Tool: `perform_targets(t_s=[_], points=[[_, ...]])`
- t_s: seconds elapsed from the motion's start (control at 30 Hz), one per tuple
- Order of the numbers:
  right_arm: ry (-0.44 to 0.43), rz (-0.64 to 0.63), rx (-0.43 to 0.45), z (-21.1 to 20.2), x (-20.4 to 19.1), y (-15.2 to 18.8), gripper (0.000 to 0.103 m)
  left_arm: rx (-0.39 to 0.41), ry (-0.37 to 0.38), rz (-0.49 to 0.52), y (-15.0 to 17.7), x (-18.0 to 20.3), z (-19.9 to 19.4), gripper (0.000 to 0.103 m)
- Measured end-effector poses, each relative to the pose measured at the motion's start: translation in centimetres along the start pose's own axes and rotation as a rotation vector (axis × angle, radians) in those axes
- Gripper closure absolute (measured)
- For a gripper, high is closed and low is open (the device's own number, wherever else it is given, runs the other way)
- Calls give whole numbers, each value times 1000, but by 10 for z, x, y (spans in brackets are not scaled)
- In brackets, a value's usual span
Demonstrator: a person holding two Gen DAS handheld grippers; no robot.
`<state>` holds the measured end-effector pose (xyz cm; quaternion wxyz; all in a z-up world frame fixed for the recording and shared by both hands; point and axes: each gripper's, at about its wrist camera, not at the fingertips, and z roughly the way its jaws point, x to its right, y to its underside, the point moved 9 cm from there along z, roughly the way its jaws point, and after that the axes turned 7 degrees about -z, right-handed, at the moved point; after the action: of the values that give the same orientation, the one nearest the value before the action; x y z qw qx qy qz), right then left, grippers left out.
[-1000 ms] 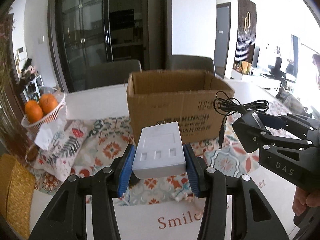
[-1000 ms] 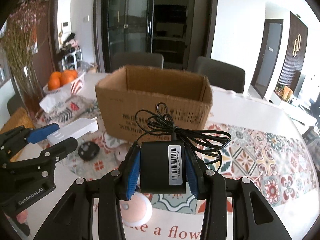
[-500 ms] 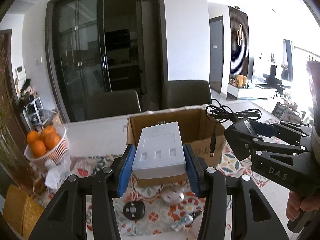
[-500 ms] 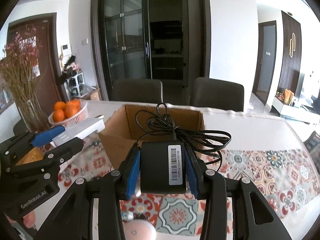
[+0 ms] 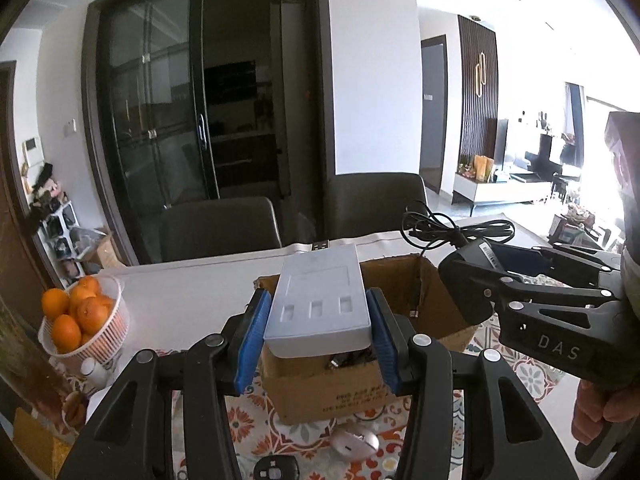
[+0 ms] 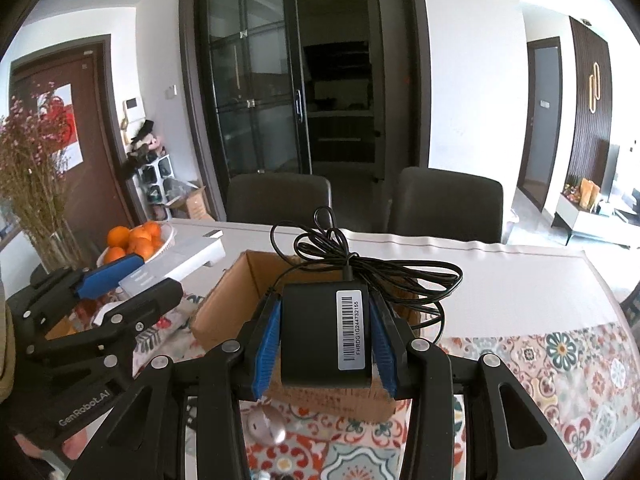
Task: Organize rigid objects
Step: 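Lift both held items and carry them into the cardboard box, then open the left tool inside the box while the right tool releases the black adapter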
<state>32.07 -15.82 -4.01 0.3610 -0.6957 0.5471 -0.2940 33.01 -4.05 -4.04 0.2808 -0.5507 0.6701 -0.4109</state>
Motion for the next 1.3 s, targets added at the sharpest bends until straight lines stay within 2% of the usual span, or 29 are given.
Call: perform_targets(t_s=[0.23,0.53,0.83,0.93,1.07,1.3], points=[[-27,31,-55,35,11,-7,60,-58,-10,0,-9,-1,31,55],[-79,58,-185,85,16,-1,60,-180,-6,-18,2,-3,69,55],[-113,83,-285,116,20,15,60,-290,4,-61,17,-2,95,55],[-99,85,-282,116,23,14,57,-298,-4,-71,20,-3,97,54],[-74,71,-284,111,24,14,57,-294,-19,-63,22,-4,93,48],[-29,64,-251,91,28,15,56,-269,-56,-51,23,-6,75,44]])
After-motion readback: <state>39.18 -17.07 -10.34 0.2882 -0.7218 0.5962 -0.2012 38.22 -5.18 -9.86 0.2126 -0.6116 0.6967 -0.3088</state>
